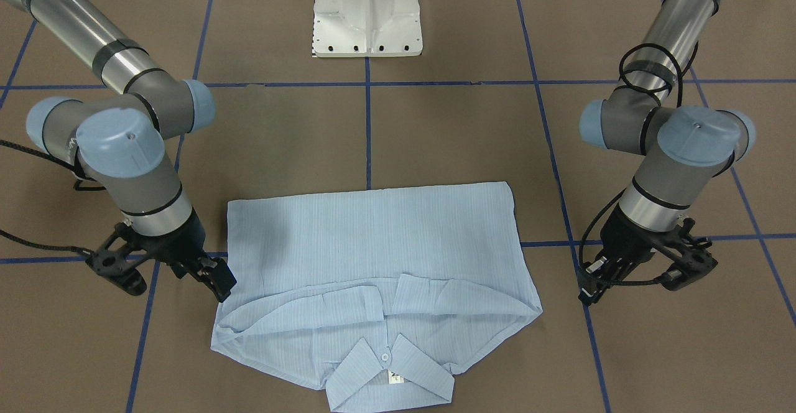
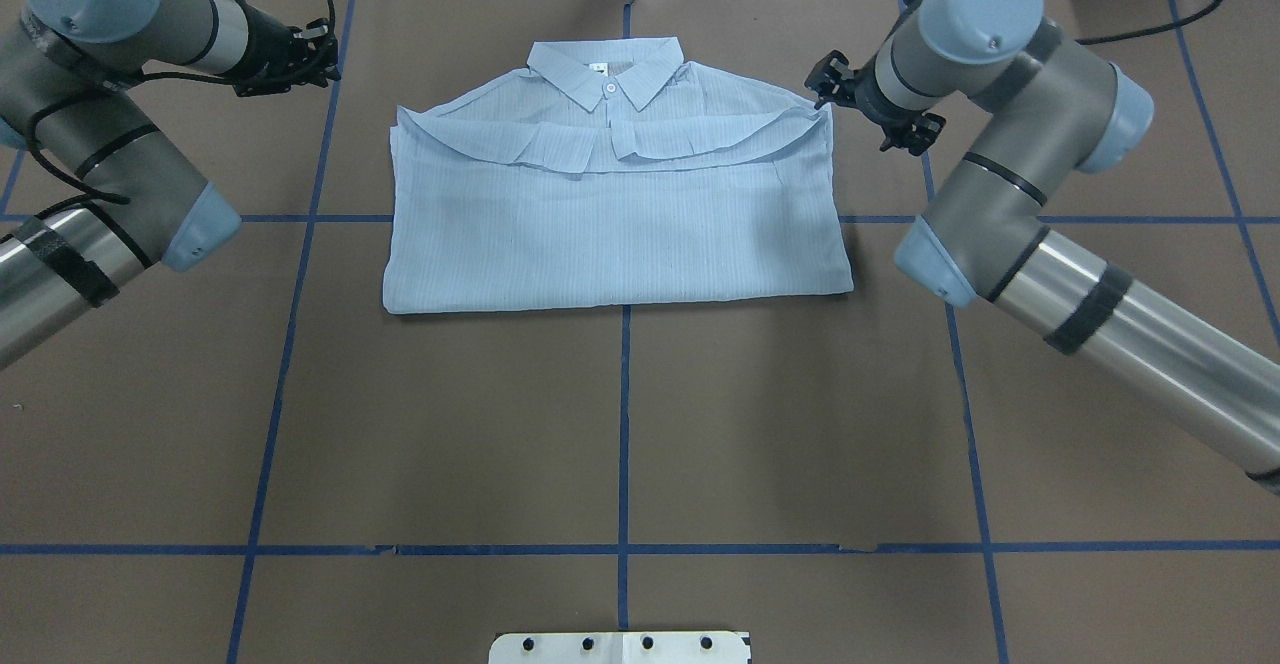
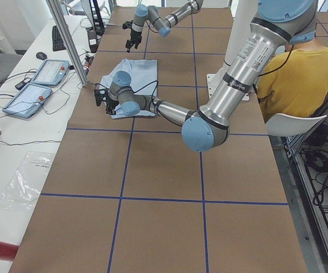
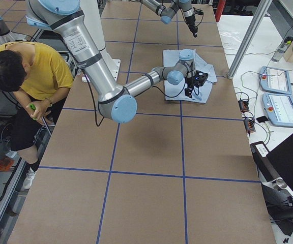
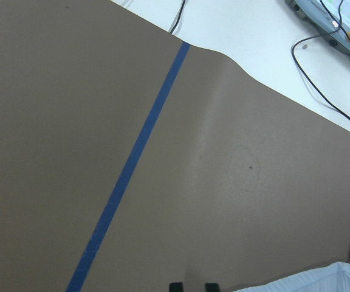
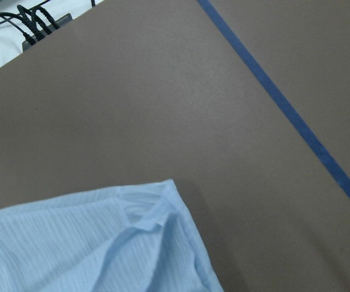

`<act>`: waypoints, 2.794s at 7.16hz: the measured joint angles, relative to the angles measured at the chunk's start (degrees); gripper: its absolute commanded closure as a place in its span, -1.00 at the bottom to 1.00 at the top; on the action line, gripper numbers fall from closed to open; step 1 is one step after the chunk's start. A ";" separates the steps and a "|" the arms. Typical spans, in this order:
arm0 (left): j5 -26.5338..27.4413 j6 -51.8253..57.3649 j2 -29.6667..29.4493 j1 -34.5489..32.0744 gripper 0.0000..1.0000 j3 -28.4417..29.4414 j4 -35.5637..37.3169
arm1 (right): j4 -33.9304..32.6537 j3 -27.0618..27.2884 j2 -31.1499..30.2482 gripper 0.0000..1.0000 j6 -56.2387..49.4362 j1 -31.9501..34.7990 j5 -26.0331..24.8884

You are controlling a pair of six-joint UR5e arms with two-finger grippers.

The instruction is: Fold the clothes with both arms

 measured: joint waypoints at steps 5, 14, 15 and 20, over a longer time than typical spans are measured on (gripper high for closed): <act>-4.87 0.62 0.34 0.25 0.50 -0.31 -0.18 | 2.12 9.97 -8.57 -0.73 18.65 -11.19 -5.70; -4.76 0.55 0.31 0.28 0.50 -0.26 -0.11 | 3.03 8.97 -10.62 -0.52 22.19 -11.72 -5.84; -4.74 0.55 0.33 0.28 0.50 -0.26 -0.18 | 3.04 9.22 -10.94 -0.29 22.81 -11.84 -5.82; -4.81 0.35 0.37 0.35 0.50 -0.34 -0.54 | 3.06 9.46 -10.98 1.00 25.60 -12.24 -5.79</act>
